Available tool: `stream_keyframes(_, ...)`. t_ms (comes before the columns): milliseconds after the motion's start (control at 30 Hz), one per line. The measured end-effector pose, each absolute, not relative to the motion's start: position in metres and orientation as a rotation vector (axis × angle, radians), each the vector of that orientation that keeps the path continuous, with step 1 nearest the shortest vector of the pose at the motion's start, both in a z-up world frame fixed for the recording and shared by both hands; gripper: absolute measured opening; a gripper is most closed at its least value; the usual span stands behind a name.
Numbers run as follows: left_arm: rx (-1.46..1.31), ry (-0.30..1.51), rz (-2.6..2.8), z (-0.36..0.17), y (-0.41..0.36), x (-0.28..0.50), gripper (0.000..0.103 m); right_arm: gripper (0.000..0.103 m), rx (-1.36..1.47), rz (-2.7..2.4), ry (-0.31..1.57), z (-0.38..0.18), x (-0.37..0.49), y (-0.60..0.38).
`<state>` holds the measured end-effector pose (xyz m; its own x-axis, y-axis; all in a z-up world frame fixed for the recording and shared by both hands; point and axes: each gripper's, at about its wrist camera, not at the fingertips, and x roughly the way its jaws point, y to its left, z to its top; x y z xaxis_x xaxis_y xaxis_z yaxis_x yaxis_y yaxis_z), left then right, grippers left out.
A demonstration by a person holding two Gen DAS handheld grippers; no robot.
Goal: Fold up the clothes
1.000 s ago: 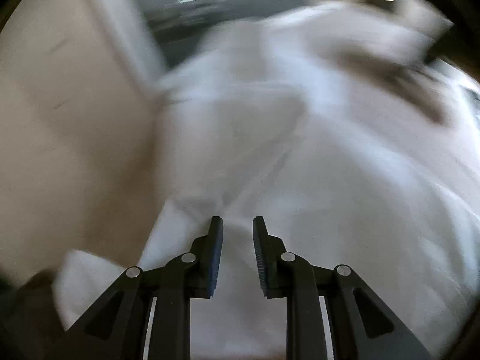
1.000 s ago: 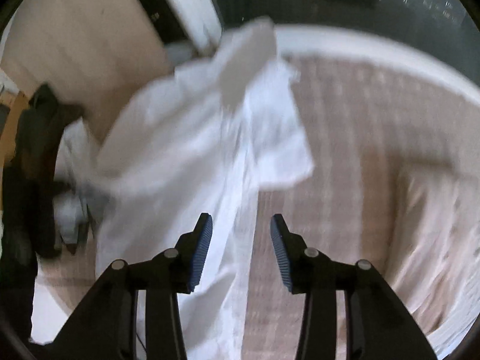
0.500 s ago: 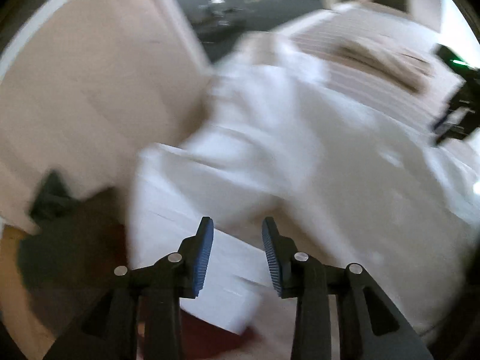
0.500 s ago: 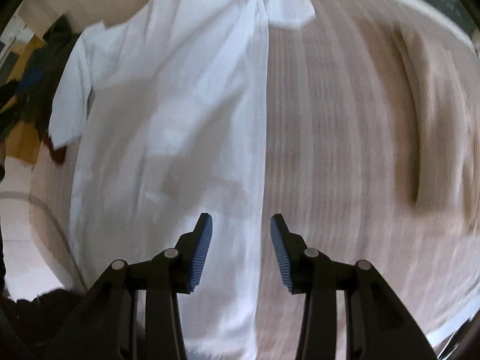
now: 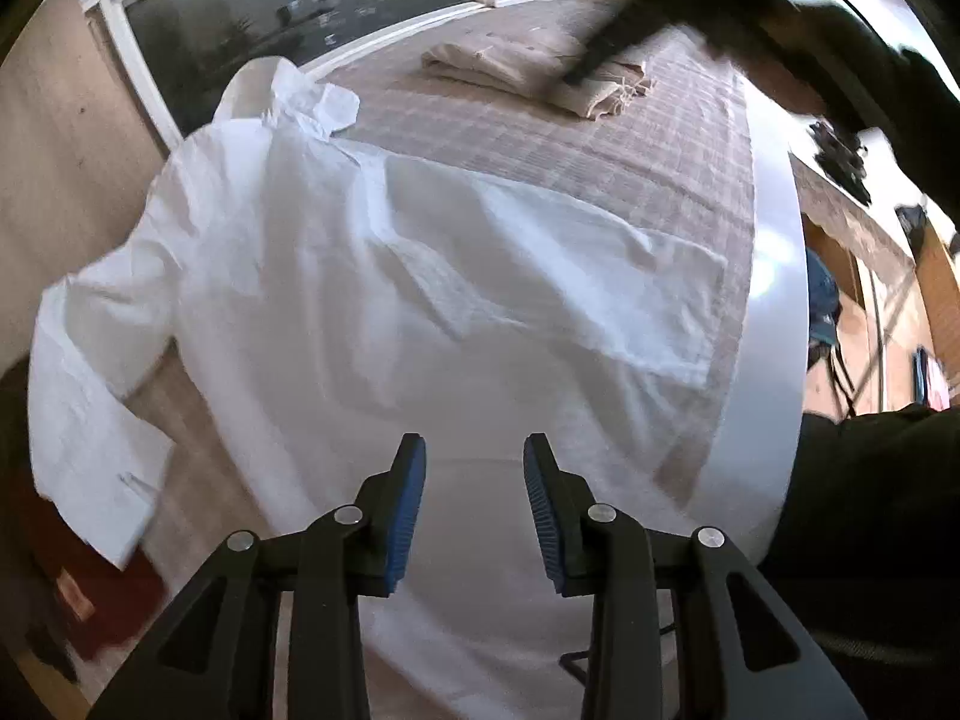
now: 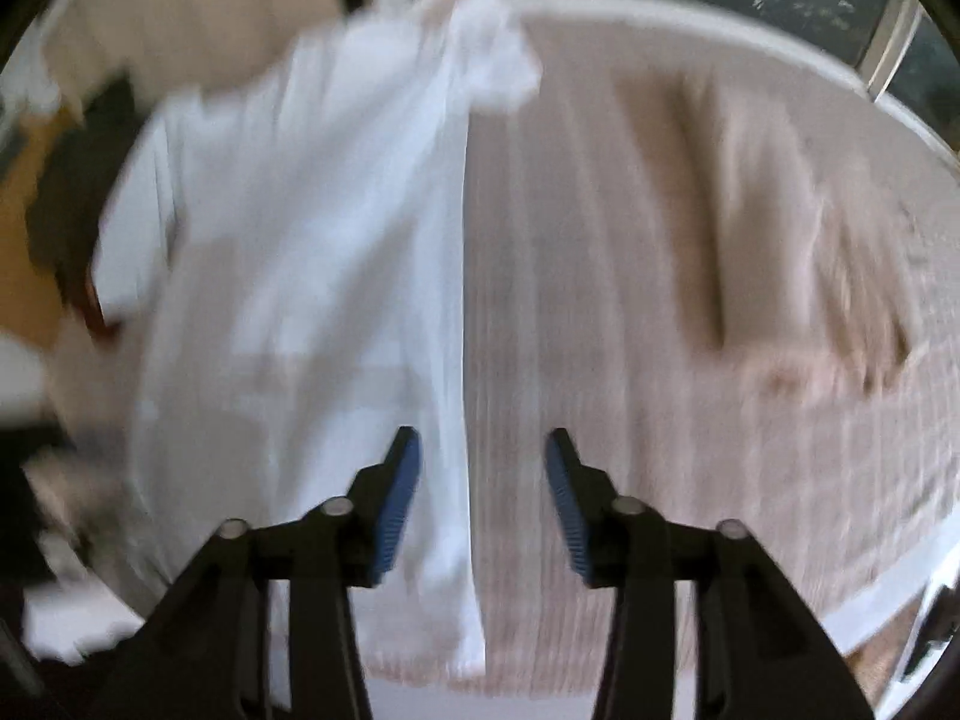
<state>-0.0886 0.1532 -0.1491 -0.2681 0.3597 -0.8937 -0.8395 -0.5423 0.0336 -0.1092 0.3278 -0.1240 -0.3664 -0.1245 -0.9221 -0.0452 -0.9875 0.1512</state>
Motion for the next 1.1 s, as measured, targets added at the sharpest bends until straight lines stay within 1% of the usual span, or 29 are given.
stream_keyframes(33,-1.164,0.654,1.912,-0.152,0.158,-0.083,0.035,0.059,1.690,-2.562,-0.260,-0.116,-0.125,0.332)
stream_keyframes(100,-1.192,0.624,1.959,-0.155,0.165,-0.073,0.037,0.060,1.614,-2.569,-0.269,-0.106,-0.163,0.343)
stream_keyframes(167,-1.261,0.569,2.012,-0.161,0.171,-0.067,0.038,0.060,1.578,-2.585,-0.224,-0.103,-0.203,0.351)
stream_keyframes(267,-1.375,0.489,2.097,-0.168,0.173,-0.060,0.038,0.060,1.527,-2.610,-0.108,-0.105,-0.265,0.364)
stream_keyframes(367,-1.484,0.418,2.190,-0.171,0.173,-0.055,0.038,0.060,1.550,-2.579,-0.024,-0.123,-0.336,0.372)
stream_keyframes(467,-1.581,0.327,2.265,-0.168,0.168,-0.052,0.038,0.060,1.563,-2.555,0.010,-0.148,-0.391,0.373)
stream_keyframes(533,-1.626,0.300,2.299,-0.165,0.164,-0.050,0.038,0.060,1.574,-2.522,0.009,-0.166,-0.416,0.370)
stream_keyframes(600,-1.659,0.315,2.332,-0.163,0.161,-0.051,0.038,0.059,1.549,-2.482,0.026,-0.170,-0.424,0.365)
stream_keyframes(633,-1.675,0.322,2.348,-0.163,0.159,-0.052,0.038,0.057,1.523,-2.464,0.027,-0.169,-0.425,0.363)
stream_keyframes(667,-1.677,0.316,2.360,-0.161,0.158,-0.054,0.038,0.029,1.483,-2.441,0.011,-0.165,-0.420,0.363)
stream_keyframes(700,-1.679,0.309,2.371,-0.160,0.157,-0.056,0.038,0.005,1.443,-2.419,-0.019,-0.159,-0.417,0.363)
stream_keyframes(767,-1.682,0.295,2.394,-0.157,0.155,-0.060,0.038,0.004,1.362,-2.391,-0.114,-0.143,-0.412,0.366)
stream_keyframes(900,-1.682,0.276,2.435,-0.151,0.152,-0.069,0.038,0.004,1.141,-2.517,-0.115,-0.095,-0.418,0.363)
stream_keyframes(933,-1.678,0.280,2.442,-0.150,0.153,-0.071,0.038,0.004,1.097,-2.559,-0.084,-0.086,-0.423,0.359)
stream_keyframes(1000,-1.673,0.285,2.441,-0.151,0.155,-0.076,0.038,0.004,1.043,-2.667,0.053,-0.073,-0.437,0.345)
stream_keyframes(1067,-1.673,0.279,2.448,-0.153,0.155,-0.079,0.038,0.004,1.095,-2.750,0.183,-0.085,-0.463,0.331)
stream_keyframes(1100,-1.673,0.276,2.452,-0.154,0.155,-0.081,0.038,0.004,1.132,-2.762,0.204,-0.093,-0.473,0.328)
